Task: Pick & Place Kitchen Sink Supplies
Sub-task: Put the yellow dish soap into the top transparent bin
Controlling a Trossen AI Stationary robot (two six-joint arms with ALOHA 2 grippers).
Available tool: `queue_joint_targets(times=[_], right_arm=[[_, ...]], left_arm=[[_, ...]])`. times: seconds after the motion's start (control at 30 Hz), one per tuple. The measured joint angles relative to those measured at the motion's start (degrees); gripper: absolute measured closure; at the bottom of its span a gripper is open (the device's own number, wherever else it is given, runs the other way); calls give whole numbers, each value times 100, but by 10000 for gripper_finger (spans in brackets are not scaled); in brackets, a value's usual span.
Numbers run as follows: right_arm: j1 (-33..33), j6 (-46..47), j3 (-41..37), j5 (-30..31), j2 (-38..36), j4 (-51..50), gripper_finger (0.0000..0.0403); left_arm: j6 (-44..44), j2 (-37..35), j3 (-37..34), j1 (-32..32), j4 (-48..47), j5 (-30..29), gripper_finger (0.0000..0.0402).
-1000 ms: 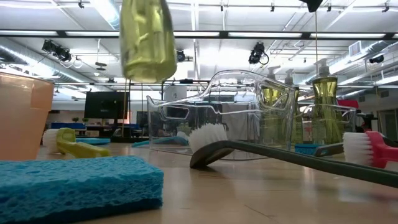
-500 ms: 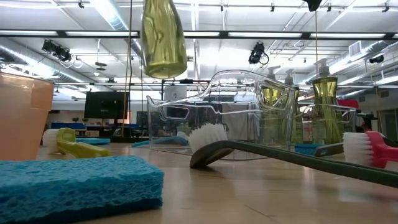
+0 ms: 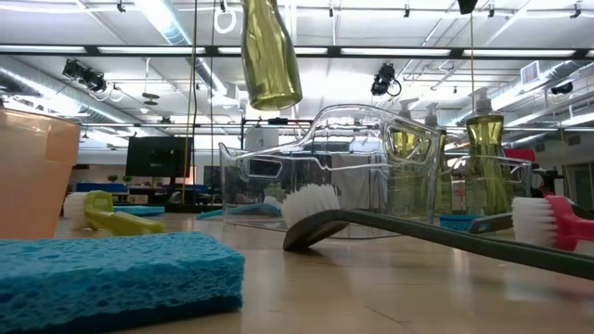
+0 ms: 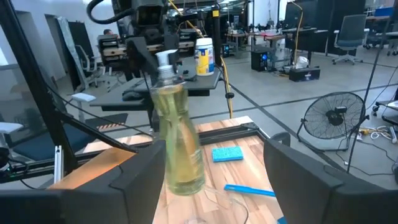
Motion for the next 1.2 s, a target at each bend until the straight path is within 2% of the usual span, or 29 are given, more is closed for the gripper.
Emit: queue_joint_targets(times=[0.13,0.33,0.6,0.73,1.03,1.2], right_arm=[[0,0,0,2,1,11,131],[2,0,0,2,0,53,131],[0,138,0,151,0,51,131],[0,149,0,149,1,51,131],[0,128,0,151,1,88,131],[-14,121,0,151,0,121,131]], left_arm=[[258,70,0,296,334,40,283],[804,347,-4,784,726,468,283],[1435,823,-4,1479,2044,1114,283],[1477,1020,-4,1755,2454,1398,283],[1486,1307,-7,2109,2703,1981,283],[1492,1511,-7,2187,2926,2030,283]])
